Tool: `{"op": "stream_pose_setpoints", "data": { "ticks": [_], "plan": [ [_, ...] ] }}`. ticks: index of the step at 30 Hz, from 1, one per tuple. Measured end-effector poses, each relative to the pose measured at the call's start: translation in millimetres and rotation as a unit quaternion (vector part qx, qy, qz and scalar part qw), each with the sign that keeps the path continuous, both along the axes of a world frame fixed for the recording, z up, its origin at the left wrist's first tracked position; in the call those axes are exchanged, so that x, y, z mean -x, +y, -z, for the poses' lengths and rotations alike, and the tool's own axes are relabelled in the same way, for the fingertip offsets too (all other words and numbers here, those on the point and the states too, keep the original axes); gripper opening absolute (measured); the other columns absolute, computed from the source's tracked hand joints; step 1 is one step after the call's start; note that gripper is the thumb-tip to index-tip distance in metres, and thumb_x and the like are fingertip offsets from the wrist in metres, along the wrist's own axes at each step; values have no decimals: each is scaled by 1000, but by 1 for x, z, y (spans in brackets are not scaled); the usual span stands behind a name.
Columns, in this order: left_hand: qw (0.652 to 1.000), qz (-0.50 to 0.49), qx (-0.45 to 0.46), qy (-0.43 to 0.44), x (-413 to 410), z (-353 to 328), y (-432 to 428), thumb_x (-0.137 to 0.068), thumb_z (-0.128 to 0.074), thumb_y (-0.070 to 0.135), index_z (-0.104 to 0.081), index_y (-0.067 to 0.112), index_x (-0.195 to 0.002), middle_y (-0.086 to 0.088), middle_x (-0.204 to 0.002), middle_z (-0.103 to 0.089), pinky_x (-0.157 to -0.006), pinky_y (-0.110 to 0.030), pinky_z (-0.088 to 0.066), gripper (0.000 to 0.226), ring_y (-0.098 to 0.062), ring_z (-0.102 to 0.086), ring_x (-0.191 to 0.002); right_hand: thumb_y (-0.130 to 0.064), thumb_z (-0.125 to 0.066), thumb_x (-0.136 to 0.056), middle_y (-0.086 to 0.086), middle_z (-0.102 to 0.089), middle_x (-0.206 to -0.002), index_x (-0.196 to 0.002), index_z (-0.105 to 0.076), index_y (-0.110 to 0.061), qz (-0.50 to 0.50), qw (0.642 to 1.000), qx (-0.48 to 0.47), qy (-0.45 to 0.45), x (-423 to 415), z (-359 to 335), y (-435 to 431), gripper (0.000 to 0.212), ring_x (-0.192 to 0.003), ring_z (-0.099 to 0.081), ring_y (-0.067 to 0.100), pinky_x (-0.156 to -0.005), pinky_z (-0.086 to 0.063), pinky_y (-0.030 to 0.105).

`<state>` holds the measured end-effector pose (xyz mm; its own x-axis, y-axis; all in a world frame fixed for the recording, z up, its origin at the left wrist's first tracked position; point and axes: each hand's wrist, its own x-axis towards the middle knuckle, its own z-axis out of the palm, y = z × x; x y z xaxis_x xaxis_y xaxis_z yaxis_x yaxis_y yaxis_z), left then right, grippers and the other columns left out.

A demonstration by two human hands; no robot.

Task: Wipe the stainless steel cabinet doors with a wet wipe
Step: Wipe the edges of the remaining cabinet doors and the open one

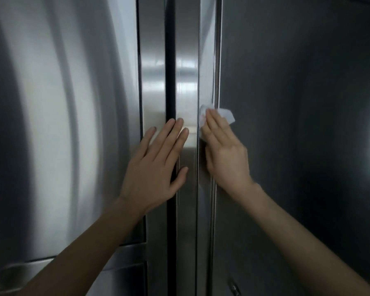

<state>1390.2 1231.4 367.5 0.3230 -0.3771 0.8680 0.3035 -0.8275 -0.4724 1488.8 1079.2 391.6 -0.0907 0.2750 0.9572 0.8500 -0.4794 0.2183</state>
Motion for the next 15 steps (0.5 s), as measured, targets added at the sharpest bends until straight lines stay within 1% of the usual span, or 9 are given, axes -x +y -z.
{"op": "stream_pose_setpoints", "data": {
  "ticks": [1, 3, 5, 7, 8, 10, 12, 15],
  "plan": [
    [1000, -3, 6, -1, 0, 5, 0, -99, -35, 40, -22, 4, -153, -14, -161, -17, -121, -47, -12, 66, -25, -14, -150, 2, -45, -84, 17, -45, -140, -131, -49, 4, -1, 1000, 14, 4, 3, 30, -2, 48, -136, -31, 22, -109, -36, 36],
    [1000, -12, 14, 9, 3, 17, -3, -99, -35, 41, -20, 4, -154, -15, -161, -16, -121, -48, -11, 68, -25, -13, -150, 0, -51, -85, 19, -45, -139, -129, -51, 6, 10, 997, 76, 10, 8, 73, -14, 44, -135, -36, 27, -105, -41, 42],
    [999, -18, 14, 28, 5, 25, -4, -99, -35, 42, -15, 4, -154, -16, -161, -14, -121, -47, -9, 70, -26, -11, -150, -3, -49, -87, 19, -46, -139, -129, -52, 5, 19, 993, 119, 10, 7, 72, -25, 43, -133, -39, 28, -102, -44, 42],
    [999, -24, 12, 37, 6, 26, -4, -98, -35, 42, -14, 5, -154, -17, -161, -13, -121, -47, -7, 71, -26, -10, -150, -6, -45, -89, 17, -46, -140, -131, -50, 3, 27, 994, 107, 13, 7, 46, -24, 43, -133, -40, 27, -105, -42, 38],
    [999, -28, 10, 35, 5, 26, -3, -97, -36, 42, -14, 5, -154, -17, -161, -13, -121, -47, -7, 72, -26, -10, -150, -6, -44, -89, 16, -46, -140, -132, -49, 2, 29, 995, 89, 13, 6, 31, -20, 44, -133, -40, 26, -106, -39, 34],
    [999, -32, 8, 28, 5, 25, -2, -97, -36, 42, -15, 5, -154, -17, -161, -14, -122, -46, -7, 72, -26, -10, -150, -4, -47, -90, 13, -46, -141, -134, -48, 0, 26, 998, 58, 24, 5, 12, -13, 45, -133, -39, 24, -103, -35, 26],
    [999, -29, 5, 25, 4, 26, -2, -97, -36, 42, -15, 5, -154, -16, -161, -14, -122, -45, -5, 72, -25, -10, -150, -1, -50, -88, 14, -46, -141, -133, -49, 1, 21, 998, 37, 38, 5, 19, -8, 45, -133, -40, 25, -105, -35, 25],
    [999, -28, 2, 19, 4, 26, -4, -97, -35, 42, -15, 5, -154, -16, -161, -14, -122, -45, -5, 71, -26, -11, -150, 6, -54, -85, 19, -47, -139, -129, -51, 6, 22, 998, 27, 55, 14, 72, -6, 44, -132, -41, 29, -107, -38, 31]
  ]
}}
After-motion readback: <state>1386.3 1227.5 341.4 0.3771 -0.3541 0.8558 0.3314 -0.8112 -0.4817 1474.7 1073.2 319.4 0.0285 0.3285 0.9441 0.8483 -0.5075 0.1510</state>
